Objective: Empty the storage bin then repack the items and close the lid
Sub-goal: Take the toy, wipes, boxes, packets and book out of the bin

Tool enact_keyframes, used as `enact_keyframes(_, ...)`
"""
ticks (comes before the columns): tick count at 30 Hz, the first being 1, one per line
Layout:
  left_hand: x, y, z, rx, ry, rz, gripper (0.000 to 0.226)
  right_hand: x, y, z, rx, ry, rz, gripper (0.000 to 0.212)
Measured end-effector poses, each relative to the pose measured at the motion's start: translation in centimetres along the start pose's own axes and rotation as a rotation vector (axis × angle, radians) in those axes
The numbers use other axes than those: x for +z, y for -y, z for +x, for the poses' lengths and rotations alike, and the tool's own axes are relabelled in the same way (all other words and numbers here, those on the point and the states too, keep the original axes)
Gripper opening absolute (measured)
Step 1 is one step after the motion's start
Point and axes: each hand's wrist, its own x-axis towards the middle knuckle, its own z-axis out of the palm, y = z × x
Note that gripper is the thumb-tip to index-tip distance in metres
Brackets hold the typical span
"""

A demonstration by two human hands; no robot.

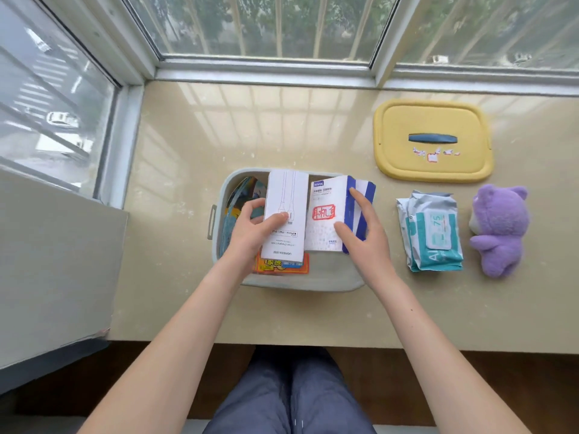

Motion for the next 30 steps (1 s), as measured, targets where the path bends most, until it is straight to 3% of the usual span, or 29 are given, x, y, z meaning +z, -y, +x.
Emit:
enact_keyframes(7, -0.7, -3.6, -8.6, 0.067, 0.002, -0.065, 0.056, -1.9, 4.8, -5.9, -0.054, 0.099, 0.086, 0.049)
enact_keyframes(15, -4.3, -1.8, -14.5, 0.063, -0.12, -0.204, 0.065, 0.5, 5.4, -9.1, -0.05, 0.264, 0.155, 0.046)
enact_keyframes(21, -9.0, 0.3, -17.1, 0.07, -0.303, -0.334, 0.063, 3.5, 5.6, -9.5, -0.042, 0.366, 0.143, 0.049)
enact_keyframes(27, -15.5, 2.5, -19.5, 0.037, -0.374, -0.336, 0.08, 7.5, 5.5, -11.3, -0.016, 0.438, 0.149, 0.053)
enact_keyframes(30, -18.8, 3.5, -20.1, 0.005, -0.39, -0.323, 0.072, 10.0, 5.1, -13.0, -0.017, 0.442, 0.148, 0.053)
